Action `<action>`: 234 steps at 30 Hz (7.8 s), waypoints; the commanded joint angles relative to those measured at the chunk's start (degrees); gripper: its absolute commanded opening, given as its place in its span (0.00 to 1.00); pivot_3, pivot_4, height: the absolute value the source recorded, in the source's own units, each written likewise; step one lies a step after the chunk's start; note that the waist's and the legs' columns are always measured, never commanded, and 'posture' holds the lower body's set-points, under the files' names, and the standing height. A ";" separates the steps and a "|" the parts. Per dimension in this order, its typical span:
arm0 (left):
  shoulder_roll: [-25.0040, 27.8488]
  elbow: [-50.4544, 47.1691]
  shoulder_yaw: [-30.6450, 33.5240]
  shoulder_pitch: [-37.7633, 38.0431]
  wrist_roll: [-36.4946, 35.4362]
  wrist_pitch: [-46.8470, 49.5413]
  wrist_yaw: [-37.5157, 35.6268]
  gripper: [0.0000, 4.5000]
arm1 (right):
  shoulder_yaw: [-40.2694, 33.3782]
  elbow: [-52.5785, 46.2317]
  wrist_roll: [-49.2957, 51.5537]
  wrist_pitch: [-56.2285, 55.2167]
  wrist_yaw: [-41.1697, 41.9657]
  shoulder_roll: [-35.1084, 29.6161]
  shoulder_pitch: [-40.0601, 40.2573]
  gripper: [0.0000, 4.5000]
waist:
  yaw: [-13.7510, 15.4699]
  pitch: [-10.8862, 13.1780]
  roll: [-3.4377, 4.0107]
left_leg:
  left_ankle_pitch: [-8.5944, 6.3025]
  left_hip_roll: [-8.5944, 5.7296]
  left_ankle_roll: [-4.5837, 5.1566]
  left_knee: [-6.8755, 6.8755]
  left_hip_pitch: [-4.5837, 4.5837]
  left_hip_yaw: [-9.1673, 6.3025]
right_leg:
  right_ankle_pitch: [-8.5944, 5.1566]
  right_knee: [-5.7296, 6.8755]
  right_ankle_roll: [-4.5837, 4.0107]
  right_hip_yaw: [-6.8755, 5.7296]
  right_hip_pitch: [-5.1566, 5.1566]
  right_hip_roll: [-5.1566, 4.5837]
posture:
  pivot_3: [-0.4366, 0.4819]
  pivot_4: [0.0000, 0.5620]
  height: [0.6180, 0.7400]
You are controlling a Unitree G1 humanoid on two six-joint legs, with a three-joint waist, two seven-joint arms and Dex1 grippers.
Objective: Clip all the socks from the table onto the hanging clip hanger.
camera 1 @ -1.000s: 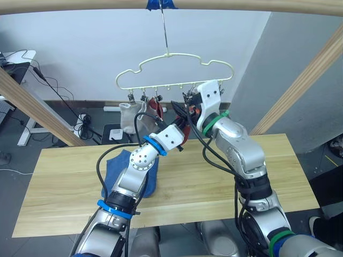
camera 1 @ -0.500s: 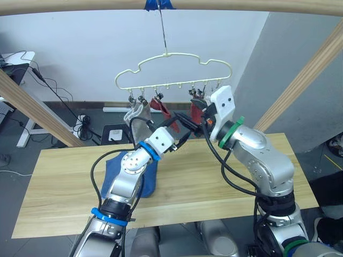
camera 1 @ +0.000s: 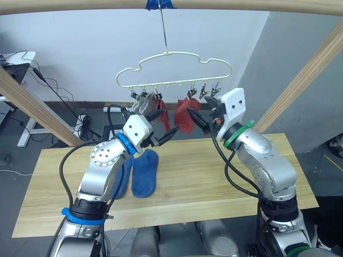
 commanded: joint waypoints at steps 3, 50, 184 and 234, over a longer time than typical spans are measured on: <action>0.02 -2.20 0.55 -0.54 0.14 0.15 0.50 0.82 | -0.76 1.85 -2.18 -3.07 -2.83 0.92 -1.78 0.56 | 0.00 0.00 0.00 | 0.00 0.00 0.00 -0.02 0.00 0.00 | 0.00 0.00 -0.01 0.00 -0.01 0.00 | 0.26 0.36 1.00; -0.55 0.08 -0.70 -1.14 5.06 -2.53 0.65 0.82 | -2.96 22.07 -9.97 -12.85 -10.64 6.49 -11.48 0.56 | -0.09 0.00 0.00 | 0.00 0.00 0.00 -0.01 0.00 -0.01 | 0.02 0.04 -0.02 -0.02 -0.01 -0.02 | 0.26 0.37 1.00; -8.38 22.01 -0.04 11.33 12.73 11.49 17.57 0.99 | 0.67 22.27 -11.26 -12.72 -9.53 12.60 -12.33 0.00 | -0.04 -0.08 0.09 | 0.00 -0.01 0.00 0.00 0.02 -0.03 | 0.04 0.08 -0.04 -0.05 -0.01 -0.05 | 0.26 0.36 1.00; -14.03 24.33 -11.52 -10.90 23.85 -16.61 14.83 0.00 | 0.21 21.15 -10.89 -10.78 -9.20 12.69 -12.14 0.00 | -1.55 -1.03 0.30 | 0.01 -0.03 0.03 -0.03 0.01 -0.01 | 0.06 0.01 0.00 0.00 0.02 -0.01 | 0.23 0.36 1.00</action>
